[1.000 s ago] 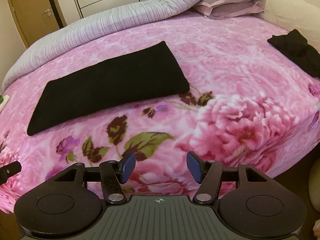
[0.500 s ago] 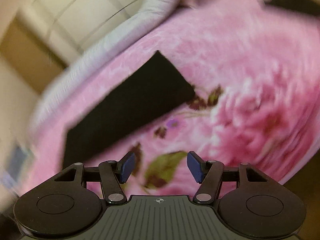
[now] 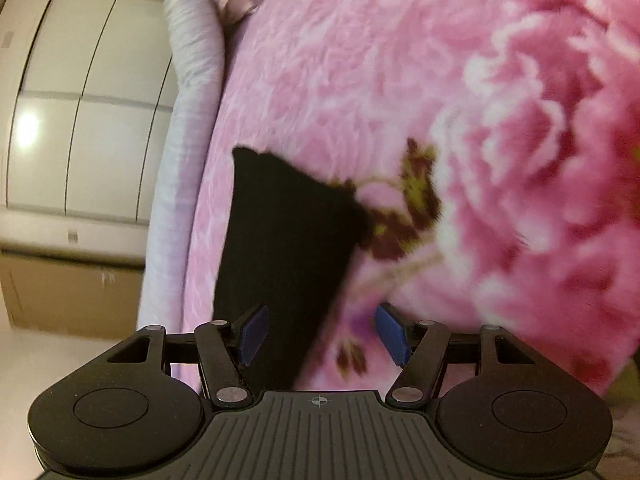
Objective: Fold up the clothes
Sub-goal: 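Lower both tools to one end of the strip and close them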
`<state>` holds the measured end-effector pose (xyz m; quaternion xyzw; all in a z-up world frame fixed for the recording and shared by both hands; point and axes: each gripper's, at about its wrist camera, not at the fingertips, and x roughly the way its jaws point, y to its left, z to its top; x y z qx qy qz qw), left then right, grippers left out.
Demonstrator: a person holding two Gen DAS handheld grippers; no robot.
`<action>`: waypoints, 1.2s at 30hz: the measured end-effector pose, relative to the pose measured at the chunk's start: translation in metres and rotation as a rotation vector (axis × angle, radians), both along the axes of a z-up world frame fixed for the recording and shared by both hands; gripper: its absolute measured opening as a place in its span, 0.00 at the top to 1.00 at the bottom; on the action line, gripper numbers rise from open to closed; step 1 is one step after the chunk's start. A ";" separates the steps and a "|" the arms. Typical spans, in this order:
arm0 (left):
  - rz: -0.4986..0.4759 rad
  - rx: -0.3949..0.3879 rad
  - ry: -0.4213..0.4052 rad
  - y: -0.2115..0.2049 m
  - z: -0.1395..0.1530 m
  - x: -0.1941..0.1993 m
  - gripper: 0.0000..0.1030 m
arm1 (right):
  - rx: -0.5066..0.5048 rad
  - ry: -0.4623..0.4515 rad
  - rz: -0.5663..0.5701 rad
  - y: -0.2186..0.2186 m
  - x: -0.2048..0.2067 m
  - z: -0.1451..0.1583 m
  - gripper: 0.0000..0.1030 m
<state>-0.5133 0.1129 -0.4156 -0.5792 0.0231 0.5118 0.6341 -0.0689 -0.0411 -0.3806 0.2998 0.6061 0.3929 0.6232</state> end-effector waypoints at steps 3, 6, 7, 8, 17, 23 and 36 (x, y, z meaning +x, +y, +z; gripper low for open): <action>0.017 0.009 0.016 0.011 -0.003 0.007 0.50 | -0.002 -0.053 -0.009 0.015 0.000 0.000 0.38; 0.015 0.030 0.039 0.015 -0.002 0.011 0.57 | -0.003 -0.106 -0.018 0.030 -0.001 -0.001 0.44; 0.012 0.038 0.051 0.016 -0.003 0.011 0.65 | -0.009 -0.123 -0.018 0.034 0.000 -0.002 0.68; 0.004 0.046 0.054 0.017 -0.004 0.009 0.70 | -0.024 -0.137 -0.016 0.038 0.001 -0.006 0.75; -0.057 0.160 0.142 -0.004 0.019 -0.002 0.93 | 0.030 -0.268 0.027 0.015 -0.004 0.008 0.93; -0.117 0.172 0.125 -0.055 0.032 -0.014 0.93 | 0.023 -0.292 0.047 -0.032 -0.011 0.016 0.93; -0.274 0.138 0.251 -0.122 0.037 -0.017 0.91 | 0.006 -0.219 0.059 -0.105 0.003 0.010 0.86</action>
